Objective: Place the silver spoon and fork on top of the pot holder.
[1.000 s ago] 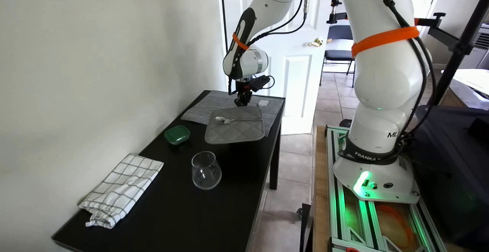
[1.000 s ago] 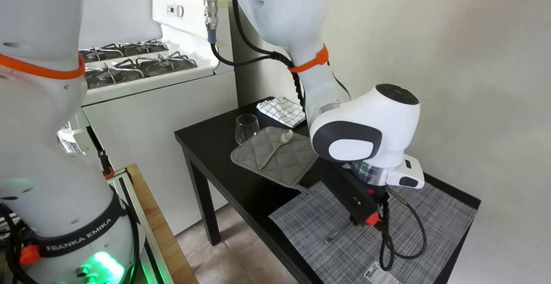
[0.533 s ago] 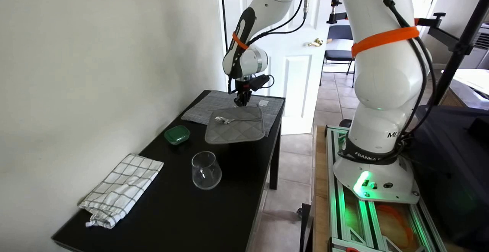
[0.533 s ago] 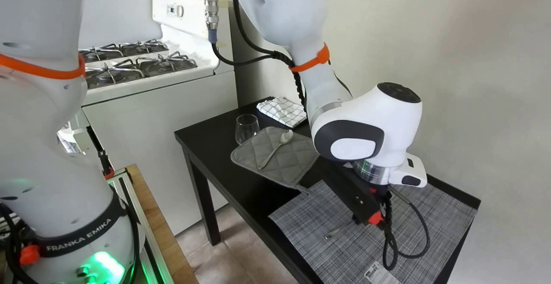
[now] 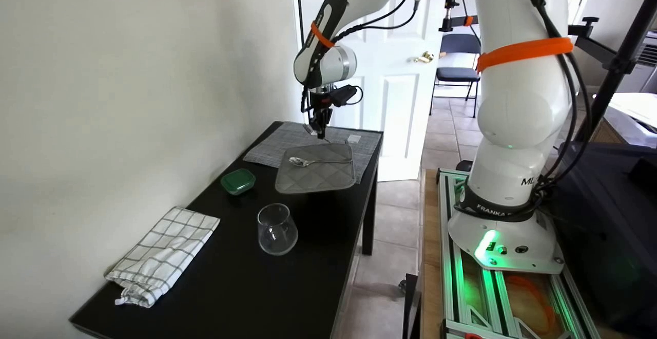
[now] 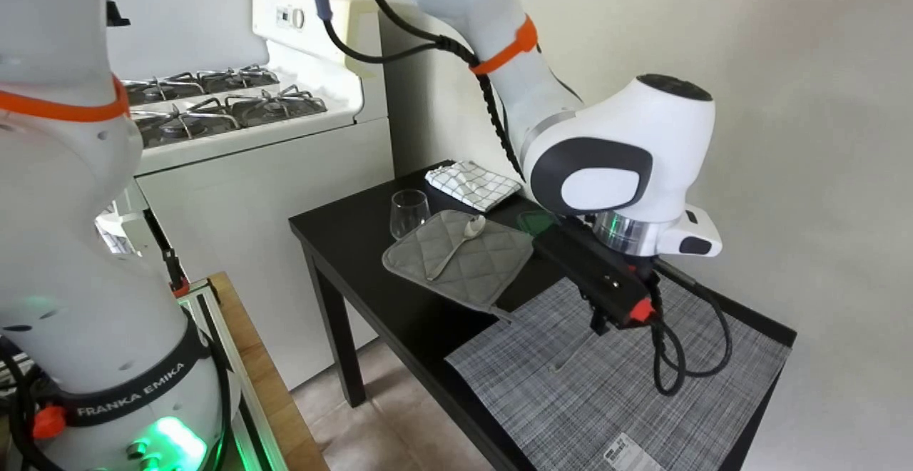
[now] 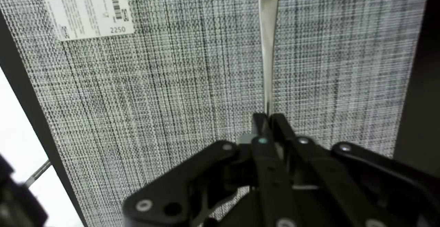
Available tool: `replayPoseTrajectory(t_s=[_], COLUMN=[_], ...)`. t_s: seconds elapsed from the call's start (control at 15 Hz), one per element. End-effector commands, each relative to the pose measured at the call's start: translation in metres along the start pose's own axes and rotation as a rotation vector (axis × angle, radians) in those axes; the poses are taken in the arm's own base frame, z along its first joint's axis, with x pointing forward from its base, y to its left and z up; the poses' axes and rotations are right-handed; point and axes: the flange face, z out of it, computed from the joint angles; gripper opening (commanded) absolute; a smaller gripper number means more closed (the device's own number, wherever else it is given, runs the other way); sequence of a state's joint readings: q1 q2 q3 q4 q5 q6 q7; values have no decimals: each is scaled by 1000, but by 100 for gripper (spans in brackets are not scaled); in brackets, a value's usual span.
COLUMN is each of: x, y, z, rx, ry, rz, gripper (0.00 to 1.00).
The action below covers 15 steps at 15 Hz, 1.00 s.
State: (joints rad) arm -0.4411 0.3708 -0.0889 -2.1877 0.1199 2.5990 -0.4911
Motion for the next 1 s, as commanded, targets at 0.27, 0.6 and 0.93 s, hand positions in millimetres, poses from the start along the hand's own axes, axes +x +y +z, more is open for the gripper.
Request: replayPoseTrajectory(t_s=[0.27, 0.6, 0.93], x=[-6, -5, -7], y=[-56, -87, -119], z=[-86, -114, -121], rx=[86, 115, 149], ry=[-87, -121, -175], rz=[-94, -157, -234], gripper=[2, 2, 2])
